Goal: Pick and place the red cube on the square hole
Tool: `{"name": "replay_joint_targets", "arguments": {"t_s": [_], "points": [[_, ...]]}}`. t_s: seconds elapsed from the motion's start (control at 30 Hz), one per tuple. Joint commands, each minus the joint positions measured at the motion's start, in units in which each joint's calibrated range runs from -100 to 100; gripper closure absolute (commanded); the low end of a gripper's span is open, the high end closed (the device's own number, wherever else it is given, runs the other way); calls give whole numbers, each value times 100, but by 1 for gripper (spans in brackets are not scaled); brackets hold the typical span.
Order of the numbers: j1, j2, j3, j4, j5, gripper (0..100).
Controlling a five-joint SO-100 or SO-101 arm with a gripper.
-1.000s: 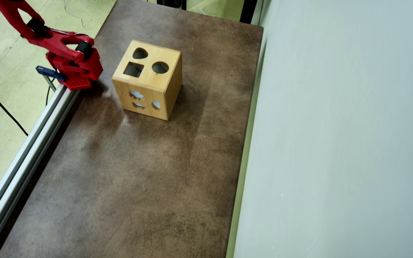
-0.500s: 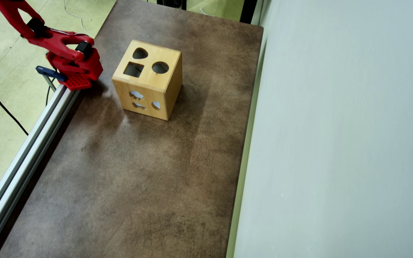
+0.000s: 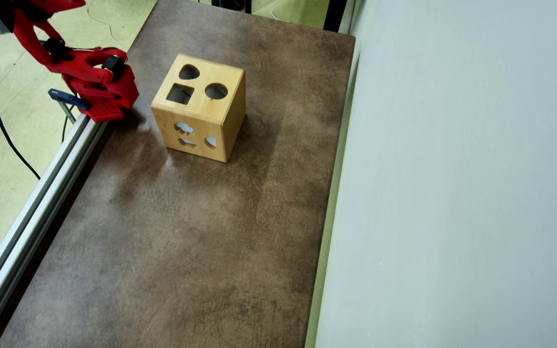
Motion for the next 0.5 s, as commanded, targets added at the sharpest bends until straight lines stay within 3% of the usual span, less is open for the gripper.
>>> {"name": "replay_joint_targets", "arguments": {"t_s": [0.0,0.47], "points": [[35,43,365,9,39,99],[35,43,1054,9,39,99]]}}
